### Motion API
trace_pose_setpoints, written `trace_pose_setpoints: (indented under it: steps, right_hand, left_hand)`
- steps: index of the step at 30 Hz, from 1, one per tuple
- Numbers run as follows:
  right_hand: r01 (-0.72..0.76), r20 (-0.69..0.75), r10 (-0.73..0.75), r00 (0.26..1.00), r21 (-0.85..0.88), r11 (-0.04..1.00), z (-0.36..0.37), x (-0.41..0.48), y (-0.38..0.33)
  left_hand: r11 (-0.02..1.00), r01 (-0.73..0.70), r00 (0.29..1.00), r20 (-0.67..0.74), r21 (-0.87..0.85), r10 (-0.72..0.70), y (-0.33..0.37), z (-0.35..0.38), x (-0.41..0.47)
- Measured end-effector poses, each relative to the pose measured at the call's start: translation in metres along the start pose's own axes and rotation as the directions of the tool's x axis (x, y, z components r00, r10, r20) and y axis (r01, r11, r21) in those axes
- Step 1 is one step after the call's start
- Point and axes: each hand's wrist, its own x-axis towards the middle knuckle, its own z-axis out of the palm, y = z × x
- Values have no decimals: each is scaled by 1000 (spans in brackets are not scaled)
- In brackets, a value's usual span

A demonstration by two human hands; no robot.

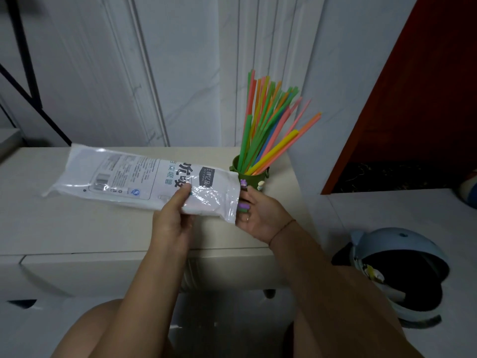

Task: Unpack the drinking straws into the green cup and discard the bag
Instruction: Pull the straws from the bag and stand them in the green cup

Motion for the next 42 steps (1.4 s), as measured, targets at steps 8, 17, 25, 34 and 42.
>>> trace_pose_setpoints:
  steps: [8,17,25,34,42]
  right_hand:
    - [-41,-93,52,994,121,992,0,6,6]
    - [135,-122,-144,982,-79,988,-2,8,9]
    - [444,-162,-498,852,-280,851,-8,8,-7]
    - [465,-92,-477,874,-128,876,-24,-8,-27]
    - [423,21,-424,905,38,905,-3,-7,-8]
  left_hand:
    - [948,-222,965,188,230,181,4,10,-14]
    - [962,-123,989,110,243,99,7,4,-10]
    - [988,120,992,-45,96,-116,7,-12,-2]
    - [979,181,978,-86,-94,-189,9,-18,0]
    - [965,236,967,-76,-113,-245,-2,-10,-5]
